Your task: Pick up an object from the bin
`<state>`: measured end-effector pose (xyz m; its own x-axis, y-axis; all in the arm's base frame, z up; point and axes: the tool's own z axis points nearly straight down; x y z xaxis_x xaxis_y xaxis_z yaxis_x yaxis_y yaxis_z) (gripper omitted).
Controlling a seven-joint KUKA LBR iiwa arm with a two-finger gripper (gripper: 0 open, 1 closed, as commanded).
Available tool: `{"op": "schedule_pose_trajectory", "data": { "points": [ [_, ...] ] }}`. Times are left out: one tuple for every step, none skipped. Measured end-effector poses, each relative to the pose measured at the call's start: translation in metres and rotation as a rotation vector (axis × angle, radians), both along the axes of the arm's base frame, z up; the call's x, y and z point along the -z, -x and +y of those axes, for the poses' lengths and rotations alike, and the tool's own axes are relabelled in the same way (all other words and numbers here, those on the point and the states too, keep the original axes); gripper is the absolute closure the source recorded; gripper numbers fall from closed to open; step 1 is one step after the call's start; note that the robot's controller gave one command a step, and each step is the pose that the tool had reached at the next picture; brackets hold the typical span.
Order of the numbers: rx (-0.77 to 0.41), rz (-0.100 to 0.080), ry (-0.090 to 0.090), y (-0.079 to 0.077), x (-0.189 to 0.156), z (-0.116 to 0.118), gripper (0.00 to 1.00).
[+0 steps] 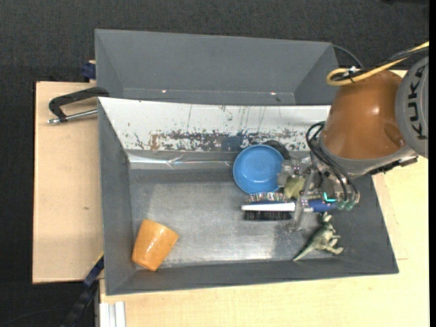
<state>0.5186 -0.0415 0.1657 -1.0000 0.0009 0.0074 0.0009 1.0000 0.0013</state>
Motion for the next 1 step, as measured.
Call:
{"op": "schedule_pose_trajectory", "data": {
  "points": [
    [-0.256,-0.007,-0.001,-0.0471,0.0971,-0.0024,0.00]
  ]
}}
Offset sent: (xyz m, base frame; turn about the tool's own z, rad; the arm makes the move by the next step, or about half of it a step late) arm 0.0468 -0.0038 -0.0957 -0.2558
